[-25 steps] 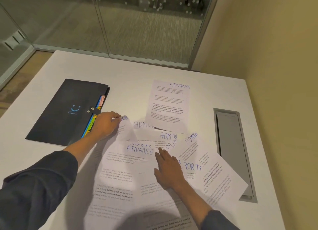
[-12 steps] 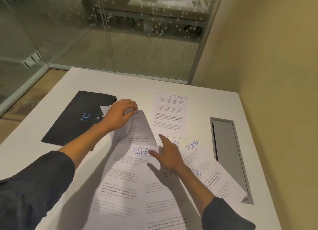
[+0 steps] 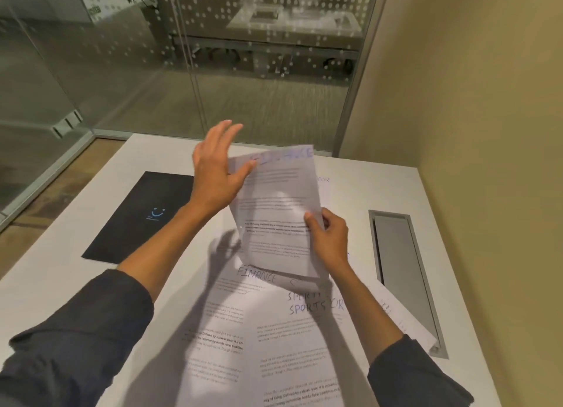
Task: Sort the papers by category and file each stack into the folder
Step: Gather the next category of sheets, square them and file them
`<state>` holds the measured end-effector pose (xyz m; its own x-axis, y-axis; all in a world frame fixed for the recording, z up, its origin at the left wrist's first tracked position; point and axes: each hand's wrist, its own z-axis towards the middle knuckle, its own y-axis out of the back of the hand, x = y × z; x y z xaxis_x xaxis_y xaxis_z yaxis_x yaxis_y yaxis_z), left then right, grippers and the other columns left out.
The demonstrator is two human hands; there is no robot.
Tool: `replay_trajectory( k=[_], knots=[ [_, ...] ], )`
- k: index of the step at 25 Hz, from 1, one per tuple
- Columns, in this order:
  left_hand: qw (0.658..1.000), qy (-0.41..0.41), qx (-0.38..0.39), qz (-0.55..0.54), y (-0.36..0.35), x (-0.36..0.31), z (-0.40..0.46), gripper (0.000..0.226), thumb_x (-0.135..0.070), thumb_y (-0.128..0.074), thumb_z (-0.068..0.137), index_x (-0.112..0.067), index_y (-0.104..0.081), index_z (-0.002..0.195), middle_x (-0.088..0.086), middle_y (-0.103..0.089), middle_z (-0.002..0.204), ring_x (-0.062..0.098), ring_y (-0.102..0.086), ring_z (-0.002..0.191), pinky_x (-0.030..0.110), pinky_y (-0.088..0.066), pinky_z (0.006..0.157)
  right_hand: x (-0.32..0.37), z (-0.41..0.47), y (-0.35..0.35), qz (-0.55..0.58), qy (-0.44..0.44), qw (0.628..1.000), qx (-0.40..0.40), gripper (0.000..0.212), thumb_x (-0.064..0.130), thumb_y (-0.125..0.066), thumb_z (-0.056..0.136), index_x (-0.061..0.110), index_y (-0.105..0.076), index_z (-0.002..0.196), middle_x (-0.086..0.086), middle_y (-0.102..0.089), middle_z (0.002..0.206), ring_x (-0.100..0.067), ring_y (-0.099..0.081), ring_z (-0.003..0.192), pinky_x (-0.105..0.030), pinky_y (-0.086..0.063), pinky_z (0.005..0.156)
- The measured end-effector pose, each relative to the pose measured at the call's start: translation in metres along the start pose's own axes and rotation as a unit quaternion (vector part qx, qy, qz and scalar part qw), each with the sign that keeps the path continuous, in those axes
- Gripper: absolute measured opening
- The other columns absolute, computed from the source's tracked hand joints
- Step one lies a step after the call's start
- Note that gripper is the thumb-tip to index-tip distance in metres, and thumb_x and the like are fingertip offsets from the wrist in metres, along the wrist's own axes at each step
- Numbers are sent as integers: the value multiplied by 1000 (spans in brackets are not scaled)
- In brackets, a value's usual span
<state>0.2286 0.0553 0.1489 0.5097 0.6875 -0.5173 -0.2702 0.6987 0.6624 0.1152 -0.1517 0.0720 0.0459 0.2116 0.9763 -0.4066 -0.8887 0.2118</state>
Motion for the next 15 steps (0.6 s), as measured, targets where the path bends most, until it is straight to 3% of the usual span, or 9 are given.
replay_trajectory(
  k=[2,4,5,7,8,9,12,15],
  knots=[
    [979,196,24,-52,-12,9,-15,74,-41,-71,82,-20,-37,144,3,-38,149,22,-30,141,42,-23,112,2,6,18,49,-34,998,-28,7,16,-62,95,17,-67,100,11,-70,86,5,-66,70,-9,-49,60],
    [905,348,115,-215,-26,14,-45,64,-36,-74,80,-18,-48,135,3,-56,131,26,-47,130,41,-36,108,-3,12,30,86,-77,992,-45,11,14,-63,95,19,-66,104,10,-70,89,-1,-68,77,-10,-51,59],
    [870,371,161,-282,-32,12,-64,49,-30,-74,81,-16,-57,125,2,-65,117,26,-58,119,38,-44,102,-8,14,35,94,-101,989,-56,12,13,-63,94,18,-66,105,7,-71,92,-4,-68,80,-9,-51,59],
    [846,363,220,-322,-41,2,-105,22,-12,-68,86,-16,-67,108,1,-73,103,15,-71,92,27,-56,80,-19,18,41,100,-146,981,-74,14,11,-63,94,14,-68,107,0,-72,99,-6,-68,84,-7,-50,59],
    [841,364,228,-328,-47,-4,-123,21,-4,-66,87,-17,-68,105,3,-74,103,10,-72,84,22,-56,69,-27,19,42,104,-168,977,-76,14,9,-63,94,12,-68,106,-2,-72,102,-9,-69,85,-9,-52,61],
    [832,377,225,-338,-53,-7,-137,24,0,-64,87,-16,-69,104,4,-74,104,9,-72,82,19,-55,66,-34,18,42,110,-189,973,-72,13,8,-62,95,12,-68,105,-3,-73,104,-12,-70,88,-13,-54,66],
    [820,415,196,-342,-74,0,-163,25,1,-61,90,-19,-69,104,-6,-75,98,11,-71,91,21,-55,77,-60,8,37,76,-243,966,-50,18,15,-62,94,14,-63,112,-6,-70,114,-20,-67,98,-32,-53,85],
    [819,441,170,-326,-88,16,-165,24,5,-58,91,-15,-66,103,-13,-72,90,2,-70,82,15,-53,72,-75,-10,36,-21,-283,958,-29,28,14,-62,89,16,-58,117,3,-65,101,-15,-62,89,-27,-46,76]
  ],
)
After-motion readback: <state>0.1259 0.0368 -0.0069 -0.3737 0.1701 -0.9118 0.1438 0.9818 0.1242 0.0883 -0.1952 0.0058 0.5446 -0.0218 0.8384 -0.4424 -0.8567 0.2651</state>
